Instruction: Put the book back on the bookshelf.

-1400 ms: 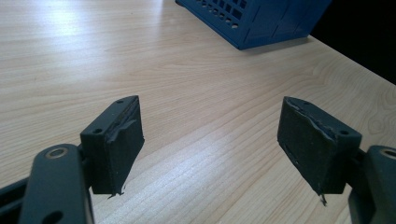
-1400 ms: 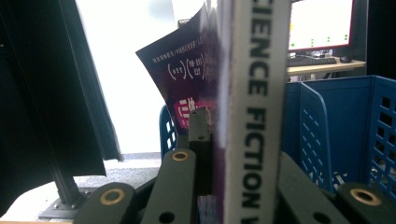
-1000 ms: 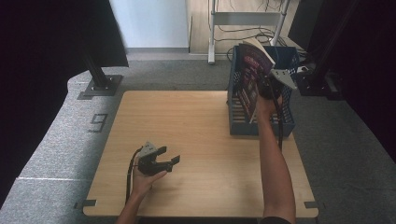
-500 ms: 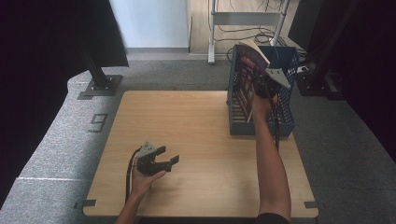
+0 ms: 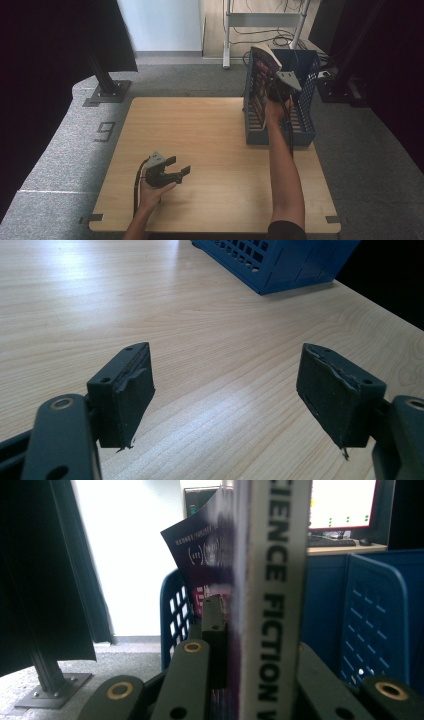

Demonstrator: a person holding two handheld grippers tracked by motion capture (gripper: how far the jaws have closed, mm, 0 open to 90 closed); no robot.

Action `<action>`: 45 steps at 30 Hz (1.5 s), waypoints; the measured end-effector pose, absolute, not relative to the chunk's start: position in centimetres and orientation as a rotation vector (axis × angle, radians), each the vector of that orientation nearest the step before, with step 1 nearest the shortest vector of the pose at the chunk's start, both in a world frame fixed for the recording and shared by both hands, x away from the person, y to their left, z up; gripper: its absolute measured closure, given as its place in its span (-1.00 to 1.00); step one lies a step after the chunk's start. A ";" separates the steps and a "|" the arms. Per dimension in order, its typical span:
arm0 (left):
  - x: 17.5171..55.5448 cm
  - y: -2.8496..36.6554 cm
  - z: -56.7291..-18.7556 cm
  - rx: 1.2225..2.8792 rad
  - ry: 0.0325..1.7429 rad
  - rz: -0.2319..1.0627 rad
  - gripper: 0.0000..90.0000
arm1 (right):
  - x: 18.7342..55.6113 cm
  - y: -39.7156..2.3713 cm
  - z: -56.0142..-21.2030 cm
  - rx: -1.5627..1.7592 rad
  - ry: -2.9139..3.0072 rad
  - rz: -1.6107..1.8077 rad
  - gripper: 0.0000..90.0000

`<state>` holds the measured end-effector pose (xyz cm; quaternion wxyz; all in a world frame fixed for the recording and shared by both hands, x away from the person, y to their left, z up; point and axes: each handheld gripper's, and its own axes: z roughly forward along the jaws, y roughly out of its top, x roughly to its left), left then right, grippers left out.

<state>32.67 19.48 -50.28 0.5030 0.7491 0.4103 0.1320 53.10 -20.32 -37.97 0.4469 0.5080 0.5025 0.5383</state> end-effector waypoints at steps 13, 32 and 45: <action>32.7 19.6 -50.3 1.795 1.004 0.300 -0.49 | 54.0 -19.4 -41.4 1.281 1.289 1.293 0.81; 32.5 19.8 -50.1 1.769 1.009 0.279 -0.49 | 50.9 -18.9 -42.0 1.286 1.383 1.264 0.71; 32.7 19.8 -50.0 1.766 1.011 0.270 -0.48 | 51.8 -19.1 -43.0 1.329 1.439 1.244 0.78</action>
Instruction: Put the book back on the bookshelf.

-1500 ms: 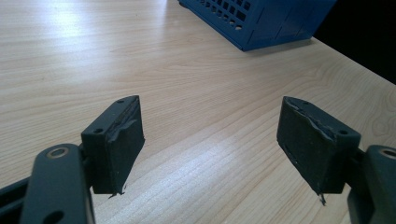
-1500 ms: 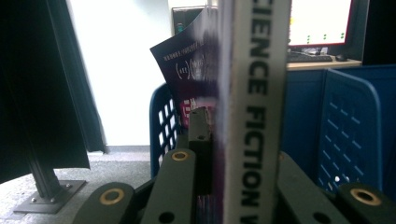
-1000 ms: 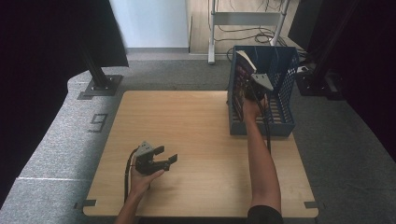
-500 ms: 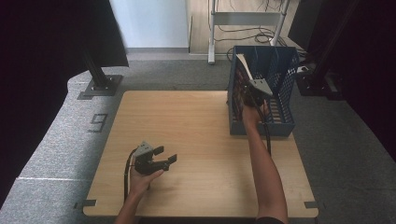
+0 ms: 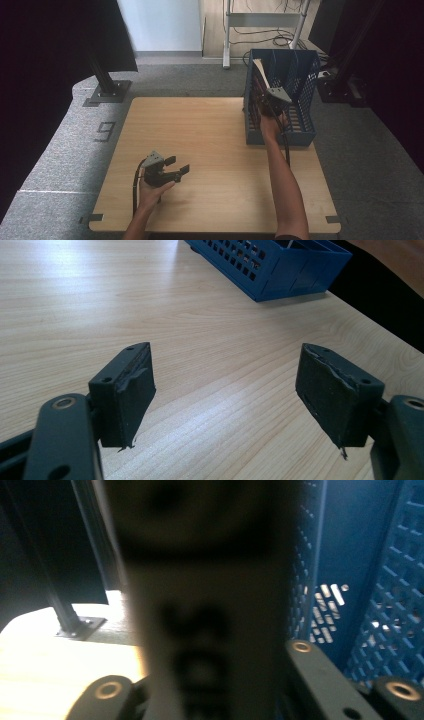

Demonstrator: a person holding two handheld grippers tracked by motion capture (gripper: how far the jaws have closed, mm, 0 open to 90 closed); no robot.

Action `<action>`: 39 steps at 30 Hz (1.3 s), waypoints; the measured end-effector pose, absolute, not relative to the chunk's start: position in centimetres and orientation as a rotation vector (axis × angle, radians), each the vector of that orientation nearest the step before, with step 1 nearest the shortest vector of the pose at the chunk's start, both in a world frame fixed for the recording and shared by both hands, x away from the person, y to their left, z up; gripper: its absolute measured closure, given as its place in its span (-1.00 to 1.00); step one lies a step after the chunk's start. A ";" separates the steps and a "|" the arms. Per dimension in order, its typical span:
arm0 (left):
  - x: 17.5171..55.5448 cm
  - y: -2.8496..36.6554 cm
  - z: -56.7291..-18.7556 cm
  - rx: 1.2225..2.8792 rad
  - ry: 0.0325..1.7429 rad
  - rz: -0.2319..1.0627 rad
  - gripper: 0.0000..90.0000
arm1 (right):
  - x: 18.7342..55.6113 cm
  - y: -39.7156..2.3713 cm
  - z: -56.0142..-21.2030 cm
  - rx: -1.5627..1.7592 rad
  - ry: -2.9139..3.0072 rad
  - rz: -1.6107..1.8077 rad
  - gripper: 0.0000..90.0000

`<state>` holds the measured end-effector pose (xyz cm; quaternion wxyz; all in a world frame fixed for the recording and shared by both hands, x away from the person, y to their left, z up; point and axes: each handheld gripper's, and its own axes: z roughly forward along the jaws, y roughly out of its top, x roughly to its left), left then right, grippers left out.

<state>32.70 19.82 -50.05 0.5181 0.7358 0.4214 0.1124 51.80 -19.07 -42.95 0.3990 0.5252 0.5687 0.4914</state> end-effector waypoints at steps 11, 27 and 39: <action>32.8 19.6 -50.1 1.776 0.999 0.265 -0.47 | 52.7 -19.4 -42.8 1.355 1.380 1.237 0.81; 33.2 20.4 -50.2 1.757 1.019 0.274 -0.46 | 55.3 -18.5 -41.9 1.311 1.303 1.219 0.82; 33.0 20.5 -49.9 1.747 1.014 0.278 -0.46 | 54.5 -16.5 -43.6 1.170 1.456 1.208 0.65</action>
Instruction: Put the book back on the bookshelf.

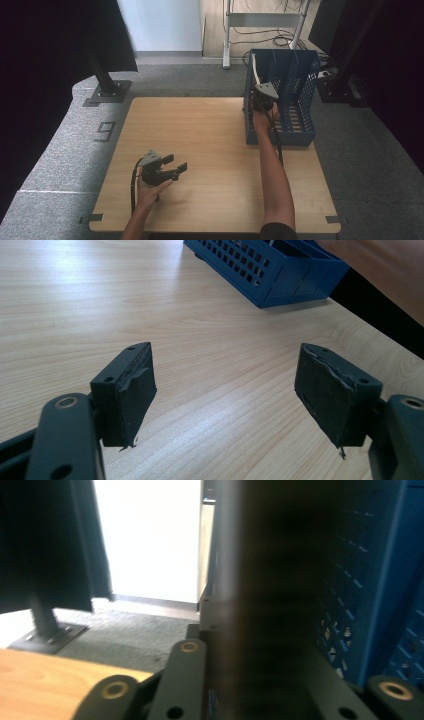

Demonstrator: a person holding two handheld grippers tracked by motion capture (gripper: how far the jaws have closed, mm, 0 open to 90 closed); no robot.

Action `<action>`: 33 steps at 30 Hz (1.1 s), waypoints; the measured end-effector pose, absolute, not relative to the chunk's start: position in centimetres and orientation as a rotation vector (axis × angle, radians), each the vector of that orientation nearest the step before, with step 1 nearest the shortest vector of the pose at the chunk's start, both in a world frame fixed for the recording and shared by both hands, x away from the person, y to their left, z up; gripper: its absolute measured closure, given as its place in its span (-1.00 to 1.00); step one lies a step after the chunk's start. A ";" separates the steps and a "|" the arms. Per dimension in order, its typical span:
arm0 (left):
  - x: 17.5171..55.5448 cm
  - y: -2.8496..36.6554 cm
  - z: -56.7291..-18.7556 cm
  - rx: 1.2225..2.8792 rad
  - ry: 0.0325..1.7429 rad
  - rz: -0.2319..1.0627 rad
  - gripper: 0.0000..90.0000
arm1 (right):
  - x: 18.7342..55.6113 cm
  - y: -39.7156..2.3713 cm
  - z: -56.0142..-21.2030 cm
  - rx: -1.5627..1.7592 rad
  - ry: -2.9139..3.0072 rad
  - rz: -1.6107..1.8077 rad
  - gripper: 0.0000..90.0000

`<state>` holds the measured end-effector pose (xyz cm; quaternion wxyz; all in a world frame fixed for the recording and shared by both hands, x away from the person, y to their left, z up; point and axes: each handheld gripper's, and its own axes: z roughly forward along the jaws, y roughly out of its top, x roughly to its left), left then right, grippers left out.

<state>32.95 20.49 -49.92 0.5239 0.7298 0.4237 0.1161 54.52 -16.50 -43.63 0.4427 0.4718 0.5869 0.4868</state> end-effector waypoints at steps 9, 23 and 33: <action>32.7 20.2 -49.7 1.753 1.000 0.279 -0.46 | 52.7 -17.5 -43.9 1.169 1.526 1.263 0.49; 32.9 19.8 -49.9 1.768 1.002 0.282 -0.46 | 52.9 -17.5 -44.1 1.149 1.521 1.225 0.69; 32.8 20.0 -49.8 1.768 1.010 0.301 -0.46 | 52.8 -17.6 -44.3 1.141 1.545 1.247 0.35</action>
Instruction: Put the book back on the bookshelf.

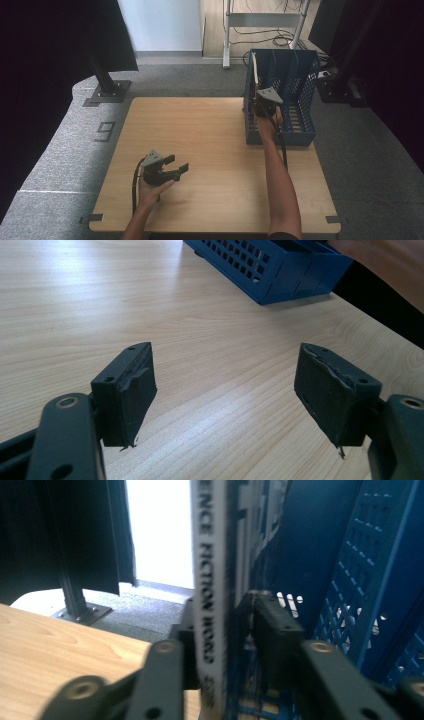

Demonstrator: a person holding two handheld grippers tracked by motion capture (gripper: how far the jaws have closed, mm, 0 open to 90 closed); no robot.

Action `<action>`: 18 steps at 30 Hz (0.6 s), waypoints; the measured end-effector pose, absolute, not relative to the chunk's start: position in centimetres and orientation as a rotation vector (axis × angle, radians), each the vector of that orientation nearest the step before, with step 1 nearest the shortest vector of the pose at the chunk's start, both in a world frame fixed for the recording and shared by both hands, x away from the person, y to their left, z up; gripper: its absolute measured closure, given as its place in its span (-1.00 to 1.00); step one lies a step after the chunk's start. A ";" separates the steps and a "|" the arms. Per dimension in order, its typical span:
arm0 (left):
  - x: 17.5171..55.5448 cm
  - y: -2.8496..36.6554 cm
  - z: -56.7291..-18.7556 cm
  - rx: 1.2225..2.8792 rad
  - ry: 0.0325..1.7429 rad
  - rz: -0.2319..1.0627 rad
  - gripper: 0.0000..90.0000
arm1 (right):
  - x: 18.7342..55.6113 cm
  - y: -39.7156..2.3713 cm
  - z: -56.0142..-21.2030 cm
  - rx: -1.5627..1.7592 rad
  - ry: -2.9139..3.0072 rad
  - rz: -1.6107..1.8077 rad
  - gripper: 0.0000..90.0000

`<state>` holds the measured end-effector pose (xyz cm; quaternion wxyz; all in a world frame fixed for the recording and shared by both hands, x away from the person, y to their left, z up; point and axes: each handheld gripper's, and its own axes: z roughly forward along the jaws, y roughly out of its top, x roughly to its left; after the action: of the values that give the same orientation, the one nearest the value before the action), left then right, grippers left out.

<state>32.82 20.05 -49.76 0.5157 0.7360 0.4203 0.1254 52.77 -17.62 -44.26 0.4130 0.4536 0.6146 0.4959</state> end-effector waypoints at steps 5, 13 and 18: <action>32.8 20.2 -49.7 1.766 1.010 0.304 -0.46 | 52.0 -17.5 -44.2 1.123 1.567 1.246 0.16; 32.8 20.2 -49.7 1.766 1.014 0.304 -0.46 | 51.3 -18.4 -43.8 1.145 1.565 1.263 0.07; 32.8 20.2 -49.8 1.771 1.009 0.303 -0.46 | 51.0 -19.0 -43.7 1.158 1.565 1.276 0.03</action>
<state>32.84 20.19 -49.77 0.5145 0.7370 0.4198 0.1263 50.99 -18.99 -43.71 0.3959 0.4568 0.6174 0.5034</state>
